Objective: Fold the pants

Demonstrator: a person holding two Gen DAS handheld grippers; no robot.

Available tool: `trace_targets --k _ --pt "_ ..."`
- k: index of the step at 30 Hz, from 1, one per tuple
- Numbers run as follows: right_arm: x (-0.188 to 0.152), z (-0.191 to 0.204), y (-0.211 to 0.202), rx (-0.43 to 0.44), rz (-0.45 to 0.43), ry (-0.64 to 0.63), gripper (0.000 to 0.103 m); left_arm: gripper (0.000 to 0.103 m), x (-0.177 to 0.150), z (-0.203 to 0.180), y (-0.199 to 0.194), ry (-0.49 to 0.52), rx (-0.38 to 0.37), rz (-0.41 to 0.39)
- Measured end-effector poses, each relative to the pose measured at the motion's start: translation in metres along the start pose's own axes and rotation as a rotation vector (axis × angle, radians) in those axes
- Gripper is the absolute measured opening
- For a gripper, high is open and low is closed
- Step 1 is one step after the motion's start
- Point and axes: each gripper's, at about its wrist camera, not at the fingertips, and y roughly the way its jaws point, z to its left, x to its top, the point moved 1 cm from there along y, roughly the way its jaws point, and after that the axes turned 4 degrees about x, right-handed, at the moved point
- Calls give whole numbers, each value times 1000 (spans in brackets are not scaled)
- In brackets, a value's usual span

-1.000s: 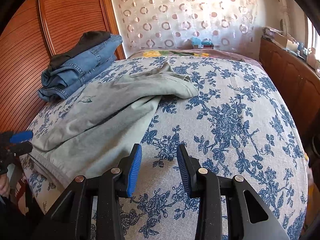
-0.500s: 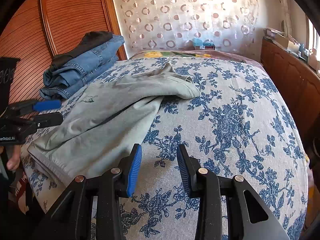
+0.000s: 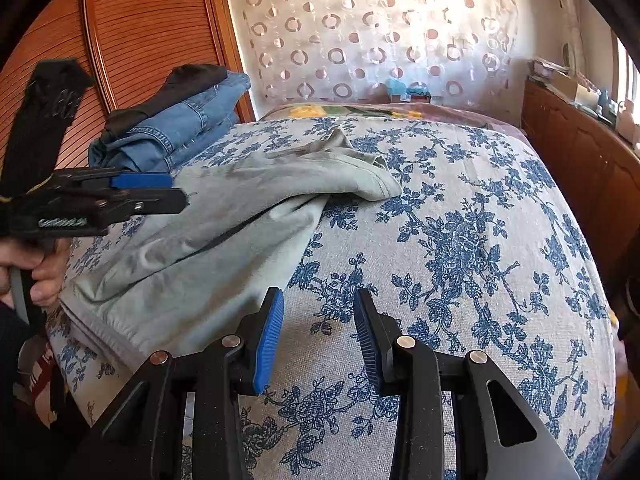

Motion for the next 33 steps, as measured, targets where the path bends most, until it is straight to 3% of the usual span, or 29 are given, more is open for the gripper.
trace_targets --k 8,11,13,16,17,20,27,33 --pt "0 0 0 1 -2 0 38 39 11 -14 25 36 12 83" --pt "1 0 0 1 -2 1 38 27 11 -12 34 25 -9 103" --pt "1 0 0 2 3 4 38 10 10 -13 32 20 -37 91" --pt "4 -2 -1 -8 13 12 38 5 9 -20 19 27 -59 52" --pt "6 -3 -3 -5 12 15 38 5 8 -23 15 32 -68 42" --pt "13 -11 -13 -12 -22 29 54 5 8 -37 3 50 -92 12" --pt "36 -36 -28 -54 -71 81 54 5 1 -72 -10 89 -166 -8" --pt "50 -35 -20 -14 -65 84 54 5 -2 -69 -17 75 -147 -17"
